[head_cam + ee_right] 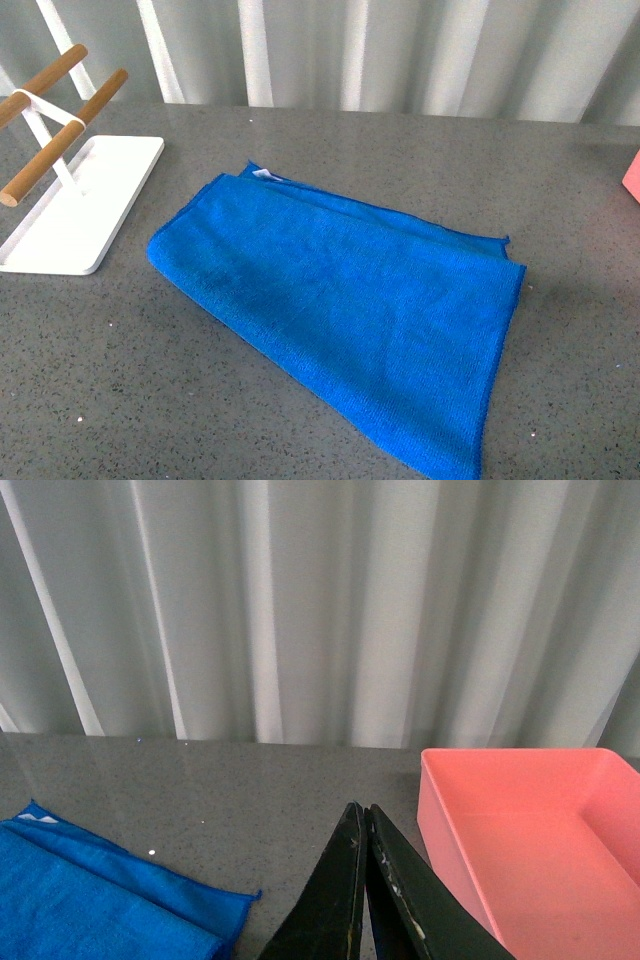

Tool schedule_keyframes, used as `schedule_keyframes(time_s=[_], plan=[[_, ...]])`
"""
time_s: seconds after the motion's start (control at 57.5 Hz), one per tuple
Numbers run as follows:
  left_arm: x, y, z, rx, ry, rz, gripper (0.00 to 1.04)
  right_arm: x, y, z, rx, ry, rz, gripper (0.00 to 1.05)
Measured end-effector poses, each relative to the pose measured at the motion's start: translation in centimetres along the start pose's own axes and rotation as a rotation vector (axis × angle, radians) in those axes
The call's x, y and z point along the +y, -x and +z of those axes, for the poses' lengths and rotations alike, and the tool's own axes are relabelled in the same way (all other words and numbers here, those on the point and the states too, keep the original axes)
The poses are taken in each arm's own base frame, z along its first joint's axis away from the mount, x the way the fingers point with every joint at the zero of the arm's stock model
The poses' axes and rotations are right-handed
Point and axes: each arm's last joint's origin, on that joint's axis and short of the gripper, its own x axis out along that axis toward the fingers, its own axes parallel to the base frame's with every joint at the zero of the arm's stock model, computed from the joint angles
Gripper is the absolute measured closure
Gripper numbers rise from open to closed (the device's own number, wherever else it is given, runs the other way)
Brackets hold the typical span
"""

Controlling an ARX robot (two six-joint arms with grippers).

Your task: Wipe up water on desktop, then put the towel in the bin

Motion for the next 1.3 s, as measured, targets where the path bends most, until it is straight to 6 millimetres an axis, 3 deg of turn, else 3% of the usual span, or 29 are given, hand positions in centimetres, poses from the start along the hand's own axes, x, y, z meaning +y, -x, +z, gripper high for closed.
schedule_keyframes(time_s=[0.209, 0.556, 1.303], plan=[[-1.5, 1.5, 0.6, -0.019, -0.002, 0.007, 1.01, 1.5, 1.3, -1.4, 0.002, 0.000, 0.008, 1.02], [-1.7, 3.1, 1.1, -0.036, -0.002, -0.006, 1.01, 1.5, 2.5, -2.5, -0.011, -0.001, 0.001, 1.02], [-1.7, 4.8, 1.1, -0.038, -0.002, -0.006, 1.01, 1.5, 4.7, -2.7, -0.027, -0.007, -0.005, 1.02]])
